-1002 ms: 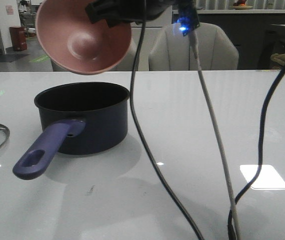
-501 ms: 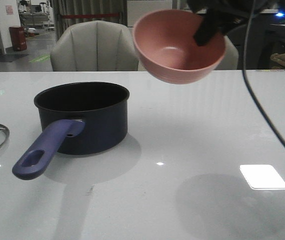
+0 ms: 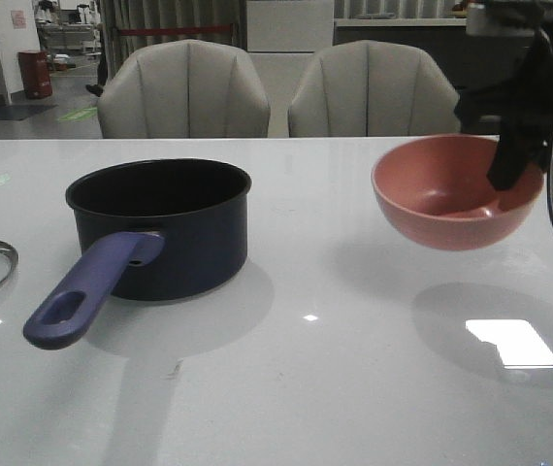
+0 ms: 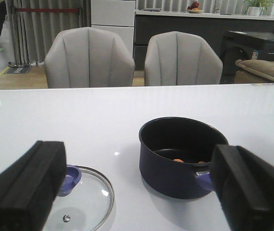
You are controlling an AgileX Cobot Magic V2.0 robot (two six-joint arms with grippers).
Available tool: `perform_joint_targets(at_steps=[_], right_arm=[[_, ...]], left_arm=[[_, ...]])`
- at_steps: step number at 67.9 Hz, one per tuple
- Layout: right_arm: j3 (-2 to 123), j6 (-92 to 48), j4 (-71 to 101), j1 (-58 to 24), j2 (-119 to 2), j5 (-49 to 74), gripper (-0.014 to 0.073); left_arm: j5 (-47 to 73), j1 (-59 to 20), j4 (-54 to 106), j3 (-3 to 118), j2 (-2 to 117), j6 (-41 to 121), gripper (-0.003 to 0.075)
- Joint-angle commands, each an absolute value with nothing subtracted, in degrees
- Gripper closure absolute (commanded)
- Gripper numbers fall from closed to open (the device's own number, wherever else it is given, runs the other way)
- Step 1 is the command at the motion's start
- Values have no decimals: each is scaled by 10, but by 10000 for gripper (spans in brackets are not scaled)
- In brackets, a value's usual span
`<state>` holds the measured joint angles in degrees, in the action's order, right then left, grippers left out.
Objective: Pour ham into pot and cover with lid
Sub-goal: 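Carry the empty bowl back and set it on the table, then move the left gripper over the lid and grasp the purple knob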
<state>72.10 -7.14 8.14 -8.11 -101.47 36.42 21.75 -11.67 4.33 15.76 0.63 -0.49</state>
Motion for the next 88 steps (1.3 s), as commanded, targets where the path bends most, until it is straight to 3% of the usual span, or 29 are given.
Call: perform_joint_targets(at_steps=[1,17,40,68,88], right_arm=[[750,-52,79,-73,-1016,344,457],[777,-28,80,-57,-1054,359,412],[783,-37,67,-54,-1052,371,135],[773,-63,50,-77,-868,358,130],[629,-62,71,-115,-713,243,130]], left_arm=[[172,-121,45,174,13,-5,86],[172,-121,45,174,13,-5,86],[172,-121,45,174,13,-5,86],[172,-121,45,174,13,-5,86],[172,-121,45,174,13,-5,86]])
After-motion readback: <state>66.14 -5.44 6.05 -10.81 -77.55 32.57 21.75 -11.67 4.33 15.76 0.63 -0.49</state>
